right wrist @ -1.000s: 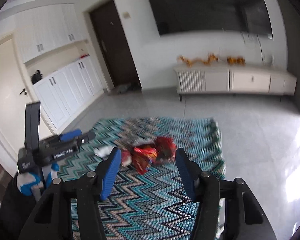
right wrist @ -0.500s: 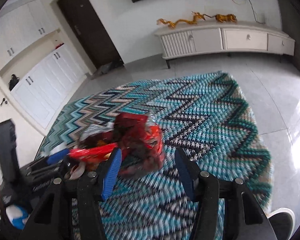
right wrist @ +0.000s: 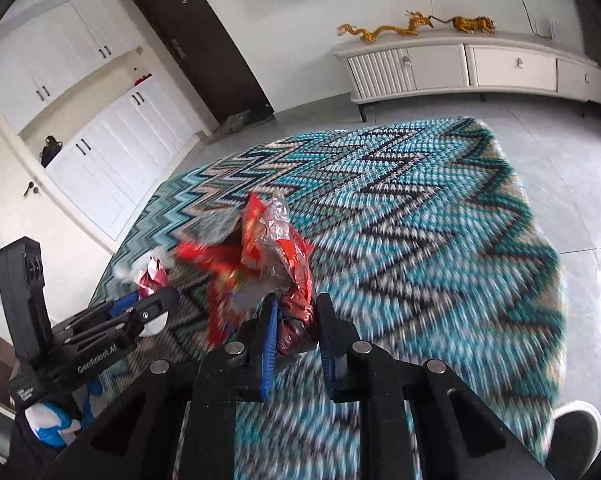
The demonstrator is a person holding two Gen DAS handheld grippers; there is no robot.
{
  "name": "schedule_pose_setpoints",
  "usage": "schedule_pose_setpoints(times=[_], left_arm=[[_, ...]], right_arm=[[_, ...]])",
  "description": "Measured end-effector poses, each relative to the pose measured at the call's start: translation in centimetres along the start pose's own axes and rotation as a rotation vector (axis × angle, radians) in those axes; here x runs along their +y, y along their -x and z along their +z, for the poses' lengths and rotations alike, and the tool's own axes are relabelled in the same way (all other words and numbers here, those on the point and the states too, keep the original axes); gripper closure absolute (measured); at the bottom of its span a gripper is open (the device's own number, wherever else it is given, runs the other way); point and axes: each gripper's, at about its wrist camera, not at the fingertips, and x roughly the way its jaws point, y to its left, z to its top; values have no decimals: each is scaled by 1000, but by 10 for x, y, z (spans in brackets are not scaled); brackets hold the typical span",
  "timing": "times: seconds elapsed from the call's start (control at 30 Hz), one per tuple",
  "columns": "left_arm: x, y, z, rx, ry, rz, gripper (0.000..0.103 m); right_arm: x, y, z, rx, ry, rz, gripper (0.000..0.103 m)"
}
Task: Collect trash
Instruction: 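Grasp the red snack wrapper with right tool while left tool grasps red paper bag, then carry the red wrapper and red paper bag with both tools over the bin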
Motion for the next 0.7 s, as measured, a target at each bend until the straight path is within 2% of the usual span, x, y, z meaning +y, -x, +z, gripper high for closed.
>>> schedule_pose_setpoints(times=[0.4,0.7], left_arm=[[-38,104,-23,-112,-47,-70,70],[-89,174,-53,-178,-155,-151,70]], right_arm=[[34,129,-72,-98,30,69,85],[50,218,-125,-188,51,92,85]])
